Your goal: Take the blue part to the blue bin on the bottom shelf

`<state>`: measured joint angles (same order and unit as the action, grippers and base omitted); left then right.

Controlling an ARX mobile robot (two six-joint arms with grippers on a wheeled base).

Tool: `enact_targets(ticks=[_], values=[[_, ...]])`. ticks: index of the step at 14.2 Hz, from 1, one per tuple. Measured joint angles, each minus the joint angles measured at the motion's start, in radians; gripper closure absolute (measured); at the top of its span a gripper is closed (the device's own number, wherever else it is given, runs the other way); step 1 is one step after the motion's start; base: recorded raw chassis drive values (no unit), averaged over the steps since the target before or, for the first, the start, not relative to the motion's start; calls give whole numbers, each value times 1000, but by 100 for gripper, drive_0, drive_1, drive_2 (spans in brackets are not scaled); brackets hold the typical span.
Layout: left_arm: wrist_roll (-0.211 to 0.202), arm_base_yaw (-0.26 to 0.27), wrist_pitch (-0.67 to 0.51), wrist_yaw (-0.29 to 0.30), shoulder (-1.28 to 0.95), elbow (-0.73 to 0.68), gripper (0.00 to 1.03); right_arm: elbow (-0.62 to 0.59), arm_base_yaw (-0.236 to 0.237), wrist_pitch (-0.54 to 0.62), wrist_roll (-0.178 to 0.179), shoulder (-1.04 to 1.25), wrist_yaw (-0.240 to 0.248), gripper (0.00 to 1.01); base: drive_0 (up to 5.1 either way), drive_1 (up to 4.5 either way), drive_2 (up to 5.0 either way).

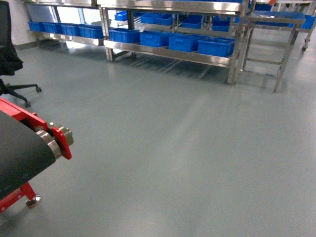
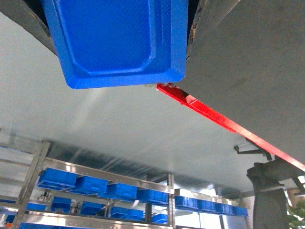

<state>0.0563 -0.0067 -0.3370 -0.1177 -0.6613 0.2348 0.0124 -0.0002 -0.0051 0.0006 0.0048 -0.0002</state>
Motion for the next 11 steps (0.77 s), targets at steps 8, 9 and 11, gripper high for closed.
enact_targets(ticks=[8,9,11], values=[[0,0,0,0,0,0,58,0,0,0,0,0,0,3,-158,-158,-158],[0,0,0,0,0,0,58,0,0,0,0,0,0,3,-157,-157,-157],[0,0,0,0,0,0,58,0,0,0,0,0,0,3,-151,-151,-151]])
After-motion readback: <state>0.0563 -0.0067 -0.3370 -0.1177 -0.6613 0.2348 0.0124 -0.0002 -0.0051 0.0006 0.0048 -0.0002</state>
